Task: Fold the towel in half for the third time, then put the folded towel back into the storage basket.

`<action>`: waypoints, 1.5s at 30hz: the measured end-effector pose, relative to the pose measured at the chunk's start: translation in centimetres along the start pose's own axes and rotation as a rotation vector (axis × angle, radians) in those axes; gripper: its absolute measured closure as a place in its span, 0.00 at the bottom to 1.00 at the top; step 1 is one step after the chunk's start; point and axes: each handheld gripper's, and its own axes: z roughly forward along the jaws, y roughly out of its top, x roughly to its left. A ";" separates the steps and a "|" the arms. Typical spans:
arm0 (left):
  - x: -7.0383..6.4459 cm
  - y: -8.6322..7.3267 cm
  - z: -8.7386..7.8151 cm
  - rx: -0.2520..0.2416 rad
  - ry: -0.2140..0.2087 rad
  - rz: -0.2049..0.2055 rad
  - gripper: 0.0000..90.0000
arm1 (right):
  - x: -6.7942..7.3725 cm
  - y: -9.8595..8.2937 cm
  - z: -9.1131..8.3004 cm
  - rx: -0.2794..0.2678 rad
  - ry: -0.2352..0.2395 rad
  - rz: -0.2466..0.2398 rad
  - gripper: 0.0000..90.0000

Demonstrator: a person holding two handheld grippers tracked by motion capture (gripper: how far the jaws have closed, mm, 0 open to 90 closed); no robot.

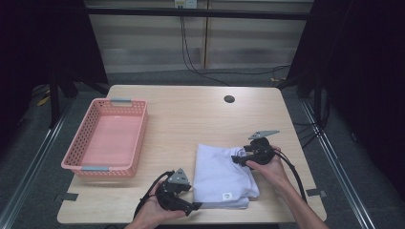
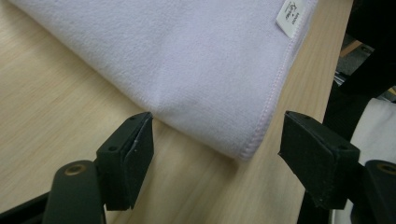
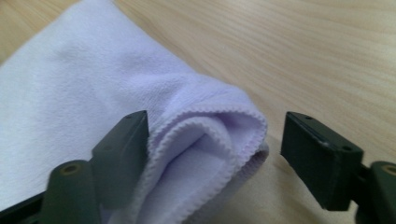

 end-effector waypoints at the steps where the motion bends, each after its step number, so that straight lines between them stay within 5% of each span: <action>1: -0.1 0.1 0.2 0.021 0.001 0.006 0.29 | -0.1 -0.1 0.3 0.006 0.011 0.003 0.22; 9: -0.2 0.5 1.1 0.053 0.011 0.031 0.32 | -0.1 0.0 0.6 0.043 0.070 0.011 0.27; 17: 0.2 0.8 1.2 0.043 0.020 0.024 0.52 | 0.4 0.1 0.6 0.053 0.116 0.012 0.25; 26: 0.2 0.7 1.2 0.039 0.022 0.032 0.53 | 1.3 0.2 0.9 0.092 0.091 -0.054 0.25; 29: 0.3 0.9 1.2 0.055 0.017 0.044 0.65 | 1.6 0.2 0.8 0.098 0.120 -0.070 0.41; 35: 0.6 1.0 1.2 0.035 -0.010 0.006 0.80 | 1.9 0.2 0.7 0.110 0.163 -0.072 0.65; 45: 0.8 1.8 -0.2 -0.040 -0.045 -0.010 0.83 | 1.5 0.9 0.3 0.079 0.174 -0.051 0.74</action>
